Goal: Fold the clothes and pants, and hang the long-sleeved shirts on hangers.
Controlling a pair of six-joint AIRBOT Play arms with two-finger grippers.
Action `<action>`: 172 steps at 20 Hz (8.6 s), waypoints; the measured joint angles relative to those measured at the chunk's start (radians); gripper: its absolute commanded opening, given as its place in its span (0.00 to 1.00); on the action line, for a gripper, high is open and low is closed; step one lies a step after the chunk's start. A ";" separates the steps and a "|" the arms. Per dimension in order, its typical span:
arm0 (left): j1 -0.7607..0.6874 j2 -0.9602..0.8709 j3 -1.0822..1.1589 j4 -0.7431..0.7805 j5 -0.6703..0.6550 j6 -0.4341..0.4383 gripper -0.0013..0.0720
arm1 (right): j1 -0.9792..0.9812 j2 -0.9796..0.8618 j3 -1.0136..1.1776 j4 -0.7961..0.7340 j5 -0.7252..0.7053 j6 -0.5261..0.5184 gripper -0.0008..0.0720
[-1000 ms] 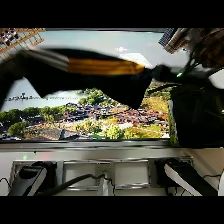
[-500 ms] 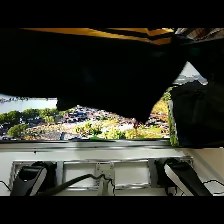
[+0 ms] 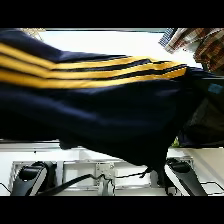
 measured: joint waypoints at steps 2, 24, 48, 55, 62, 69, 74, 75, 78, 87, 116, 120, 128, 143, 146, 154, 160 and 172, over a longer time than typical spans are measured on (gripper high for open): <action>0.000 -0.123 0.000 0.003 -0.026 0.000 0.03 | 0.000 -0.041 -0.077 -0.095 -0.001 0.048 0.06; 0.044 -0.625 -0.332 -0.301 -0.584 -0.065 0.43 | -0.087 -0.542 -0.612 -0.333 -0.318 -0.259 0.52; 0.045 -0.145 -1.029 -0.335 -0.569 -0.281 0.69 | -0.082 -0.292 -0.843 -0.086 -0.380 -0.359 0.52; -0.024 -0.281 -1.035 -0.490 -0.516 -0.185 0.41 | -0.082 -0.284 -0.843 -0.043 -0.381 -0.359 0.52; -0.042 -0.319 -1.028 -0.590 -0.498 -0.116 0.03 | -0.082 -0.272 -0.843 -0.085 -0.372 -0.358 0.54; -0.042 -0.224 -1.003 -0.616 -0.495 -0.105 0.03 | -0.082 -0.312 -0.843 -0.230 -0.472 -0.483 0.80; -0.042 -0.208 -0.999 -0.619 -0.495 -0.105 0.03 | -0.078 -0.461 -0.833 -0.223 -0.557 -0.575 0.78; -0.042 -0.207 -0.998 -0.620 -0.494 -0.105 0.03 | -0.072 -0.492 -0.826 -0.222 -0.565 -0.592 0.78; -0.042 -0.206 -0.996 -0.622 -0.485 -0.105 0.03 | -0.035 -0.583 -0.798 -0.219 -0.599 -0.630 0.69; 0.052 -0.204 -0.921 -0.621 -0.500 -0.068 0.03 | 0.080 -0.687 -0.767 -0.160 -0.719 -0.629 0.06; 0.229 -0.682 -0.525 -0.242 -0.320 0.156 0.49 | 0.059 -0.669 -0.589 -0.343 -0.583 -0.183 0.42; 0.309 -0.679 -0.484 -0.249 -0.499 0.114 0.49 | 0.042 -0.608 -0.537 -0.351 -0.467 -0.177 0.42; 0.379 -0.351 -0.508 -0.267 -0.668 -0.062 0.47 | 0.036 -0.125 -0.894 -0.277 -0.380 0.156 0.65; 0.384 -0.046 -0.861 -0.428 -0.640 -0.208 0.47 | 0.321 -0.195 -1.149 -0.084 -0.711 0.544 0.70; 0.384 -0.043 -0.866 -0.419 -0.622 -0.208 0.47 | 0.332 -0.257 -1.151 -0.084 -0.773 0.564 0.70; 0.384 -0.091 -0.867 -0.382 -0.599 -0.212 0.47 | 0.337 -0.300 -1.150 -0.081 -0.845 0.606 0.60; 0.384 -0.104 -0.867 -0.378 -0.597 -0.211 0.47 | 0.258 -0.277 -1.150 -0.156 -0.770 0.607 0.60; 0.384 -0.106 -0.867 -0.377 -0.604 -0.210 0.47 | 0.194 -0.267 -1.150 -0.080 -0.789 0.545 0.59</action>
